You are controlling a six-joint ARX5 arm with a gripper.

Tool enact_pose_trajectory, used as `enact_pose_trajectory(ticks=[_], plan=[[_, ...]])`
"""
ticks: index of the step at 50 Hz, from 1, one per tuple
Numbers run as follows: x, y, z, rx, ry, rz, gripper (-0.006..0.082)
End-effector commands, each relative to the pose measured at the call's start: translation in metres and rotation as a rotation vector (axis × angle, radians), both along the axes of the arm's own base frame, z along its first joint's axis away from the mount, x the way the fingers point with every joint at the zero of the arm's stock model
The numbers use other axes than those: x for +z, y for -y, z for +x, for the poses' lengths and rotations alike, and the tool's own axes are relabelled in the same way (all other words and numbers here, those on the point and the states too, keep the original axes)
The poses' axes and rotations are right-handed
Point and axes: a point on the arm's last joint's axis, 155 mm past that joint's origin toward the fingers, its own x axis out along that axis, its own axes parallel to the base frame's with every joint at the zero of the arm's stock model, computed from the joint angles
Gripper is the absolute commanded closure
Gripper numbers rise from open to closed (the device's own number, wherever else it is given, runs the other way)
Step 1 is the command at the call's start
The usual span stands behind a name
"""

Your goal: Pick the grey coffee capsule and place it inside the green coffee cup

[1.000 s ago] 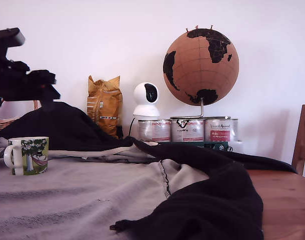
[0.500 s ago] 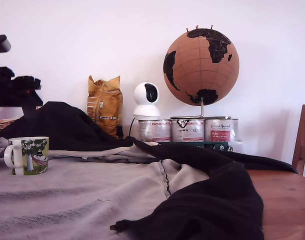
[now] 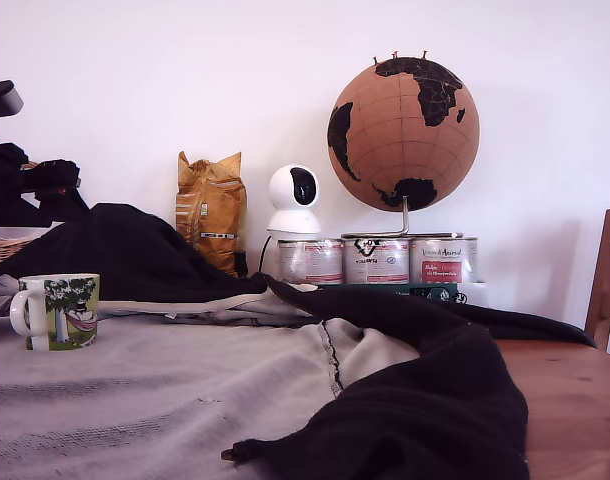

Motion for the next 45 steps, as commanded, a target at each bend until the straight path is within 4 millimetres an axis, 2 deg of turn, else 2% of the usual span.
enact_pose_trajectory(ticks=[1,3,8,11,28,45], plan=[[0.027,0.002,-0.001,-0.005,0.05,-0.002,0.0273],[0.031,0.002,-0.005,-0.004,0.045,-0.002,0.038],[0.04,0.004,-0.016,-0.012,0.024,-0.005,0.0788],[0.046,0.004,-0.023,-0.011,0.014,-0.005,0.0766],[0.07,0.001,-0.061,0.008,-0.037,-0.003,0.0787],[0.076,0.007,-0.1,0.043,-0.023,-0.027,0.0787]])
